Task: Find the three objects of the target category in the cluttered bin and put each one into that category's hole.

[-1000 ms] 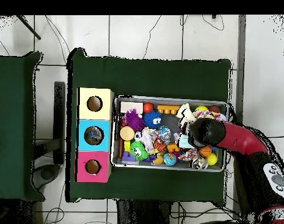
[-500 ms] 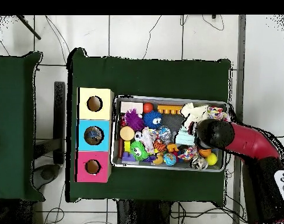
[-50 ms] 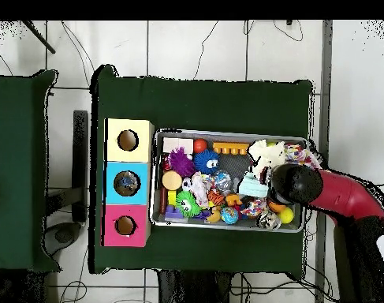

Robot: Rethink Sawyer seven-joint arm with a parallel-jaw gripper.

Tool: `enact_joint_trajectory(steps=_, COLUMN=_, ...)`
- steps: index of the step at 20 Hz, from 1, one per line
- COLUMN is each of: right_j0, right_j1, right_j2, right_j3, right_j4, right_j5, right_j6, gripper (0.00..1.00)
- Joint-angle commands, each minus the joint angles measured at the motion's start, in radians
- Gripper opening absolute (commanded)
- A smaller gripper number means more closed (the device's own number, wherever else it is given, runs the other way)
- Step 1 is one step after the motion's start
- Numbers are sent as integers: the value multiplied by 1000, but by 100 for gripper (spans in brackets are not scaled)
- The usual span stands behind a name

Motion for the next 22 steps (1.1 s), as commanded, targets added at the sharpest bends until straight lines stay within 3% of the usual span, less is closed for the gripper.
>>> enact_joint_trajectory(steps=1, right_j0=-22, right_j1=-16, right_j2=54, right_j3=65, right_j4=-73, right_j5=27, right_j6=-143, gripper=100)
enact_joint_trajectory(steps=8, right_j0=14, right_j1=-186, right_j2=55, right_j3=157, right_j4=-16, right_j5=120, right_j6=-133, gripper=100)
enact_joint_trajectory(steps=22, right_j0=-3, right_j1=-165, right_j2=87, right_j3=191, right_j4=-11, right_j5=72, right_j6=-108, gripper=100)
